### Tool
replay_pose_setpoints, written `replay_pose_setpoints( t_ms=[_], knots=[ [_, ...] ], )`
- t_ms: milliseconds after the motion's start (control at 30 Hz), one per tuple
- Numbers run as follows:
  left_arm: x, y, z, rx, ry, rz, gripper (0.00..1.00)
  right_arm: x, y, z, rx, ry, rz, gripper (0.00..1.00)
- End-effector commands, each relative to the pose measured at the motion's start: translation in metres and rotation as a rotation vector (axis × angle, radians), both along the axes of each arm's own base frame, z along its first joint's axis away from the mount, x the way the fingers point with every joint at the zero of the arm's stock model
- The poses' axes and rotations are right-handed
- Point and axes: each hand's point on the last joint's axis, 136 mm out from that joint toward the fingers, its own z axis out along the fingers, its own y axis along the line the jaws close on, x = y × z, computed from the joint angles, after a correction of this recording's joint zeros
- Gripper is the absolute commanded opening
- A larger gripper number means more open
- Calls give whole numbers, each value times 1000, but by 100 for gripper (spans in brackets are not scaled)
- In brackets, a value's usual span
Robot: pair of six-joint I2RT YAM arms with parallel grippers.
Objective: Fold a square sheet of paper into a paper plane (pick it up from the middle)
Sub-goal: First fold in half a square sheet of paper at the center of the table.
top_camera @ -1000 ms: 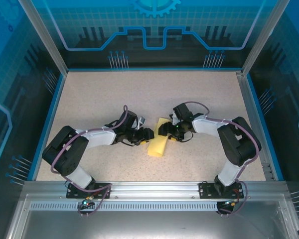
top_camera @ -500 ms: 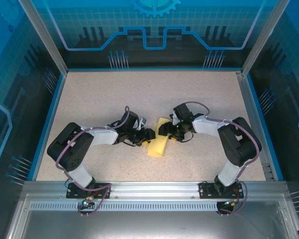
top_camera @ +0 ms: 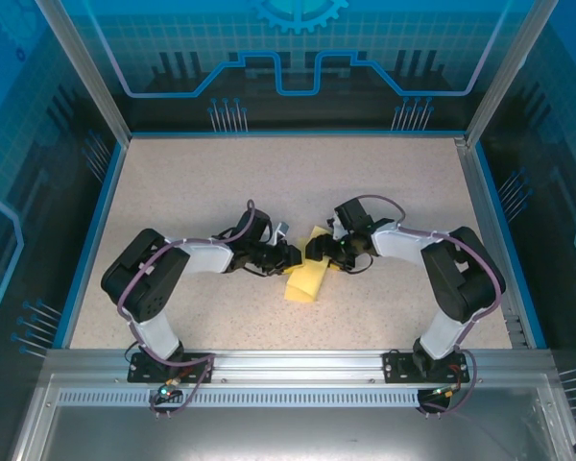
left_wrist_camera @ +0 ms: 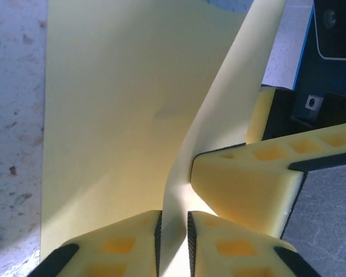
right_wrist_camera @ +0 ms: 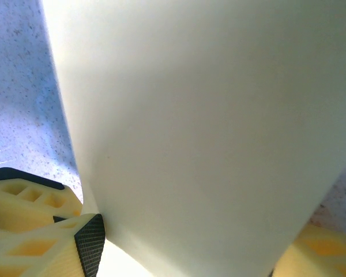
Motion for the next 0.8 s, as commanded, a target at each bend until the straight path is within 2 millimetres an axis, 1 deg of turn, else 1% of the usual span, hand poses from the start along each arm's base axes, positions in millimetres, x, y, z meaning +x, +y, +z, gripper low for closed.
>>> replay_pose_setpoints(
  t_ms=[0, 100, 167, 200, 367, 433, 500, 567, 600, 633, 700, 733, 767],
  knots=[
    [6, 1, 5, -9, -9, -1, 12, 3, -6, 10, 13, -22, -20, 71],
    [6, 3, 4, -5, -20, 3, 3, 4, -7, 17, 21, -34, -23, 72],
    [5, 3, 4, -10, -28, 11, 0, 3, -8, 21, 20, -41, -25, 74],
    [5, 3, 5, -17, -34, 14, 0, -3, -12, 15, 7, -27, -27, 74],
    [7, 7, 16, -55, -86, 51, 0, -5, -21, 14, -16, -31, -61, 73],
    [7, 11, 19, -40, -104, 68, 0, -6, -23, 12, -24, -23, -71, 71],
    [7, 22, 16, 17, -108, 108, 0, -5, -22, 13, -20, -20, -68, 67],
    [7, 35, 9, 104, -101, 146, 0, -4, -20, 13, -14, -22, -62, 64],
    [6, 39, 6, 134, -96, 147, 0, -4, -20, 13, -23, -20, -62, 62],
    [6, 39, 5, 149, -92, 139, 0, -3, -20, 12, -39, -19, -60, 61],
    [4, 37, 0, 151, -72, 120, 0, -4, -22, 8, -83, -9, -53, 54],
    [3, 36, -4, 154, -57, 117, 0, 2, -21, 11, -107, -23, -56, 53],
    [2, 38, -8, 161, -45, 119, 0, 3, -22, 10, -121, -22, -57, 53]
  ],
)
